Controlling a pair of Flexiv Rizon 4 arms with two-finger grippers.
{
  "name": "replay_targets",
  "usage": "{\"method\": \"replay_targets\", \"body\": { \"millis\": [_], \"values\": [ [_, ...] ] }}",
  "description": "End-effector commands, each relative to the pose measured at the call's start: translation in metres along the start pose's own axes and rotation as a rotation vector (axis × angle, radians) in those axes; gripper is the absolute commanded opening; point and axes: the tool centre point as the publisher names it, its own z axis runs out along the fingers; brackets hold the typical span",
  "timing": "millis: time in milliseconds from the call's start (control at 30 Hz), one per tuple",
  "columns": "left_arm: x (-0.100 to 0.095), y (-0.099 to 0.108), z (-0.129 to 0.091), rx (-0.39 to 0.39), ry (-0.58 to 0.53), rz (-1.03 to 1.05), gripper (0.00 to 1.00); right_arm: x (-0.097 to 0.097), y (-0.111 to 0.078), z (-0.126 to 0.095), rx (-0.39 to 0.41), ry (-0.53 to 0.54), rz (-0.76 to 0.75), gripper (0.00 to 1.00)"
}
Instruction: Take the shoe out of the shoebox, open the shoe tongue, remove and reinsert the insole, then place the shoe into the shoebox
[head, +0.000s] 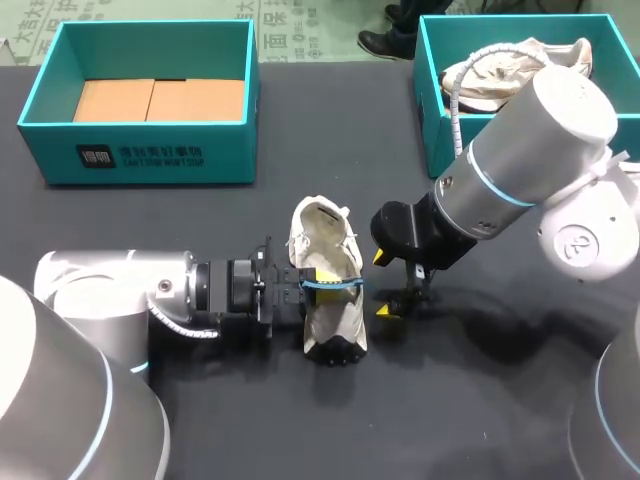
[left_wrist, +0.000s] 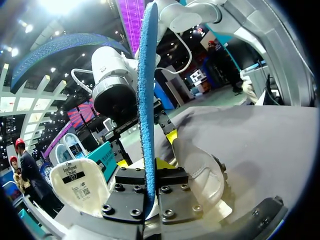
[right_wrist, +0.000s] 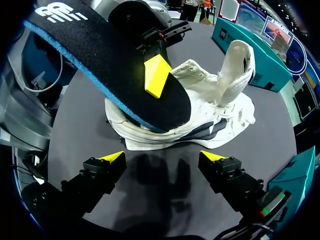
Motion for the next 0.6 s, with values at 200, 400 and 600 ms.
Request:
{"method": "replay_targets", "body": {
  "millis": [200,400,600],
  "values": [
    [0.0,0.014,0.003,-0.018,0.002,-0.01,0.0,0.001,0.0,0.001,-0.001,-0.001,-0.001,1.0],
    [-0.001,0.023,0.004,-0.033,0.005,-0.015,0.0,0.001,0.0,0.001,-0.001,-0.001,-0.001,1.0],
    [-0.002,0.028,0.004,-0.054,0.002,-0.026,0.0,0.001,0.0,0.001,-0.001,-0.001,-0.001,1.0]
  ]
}}
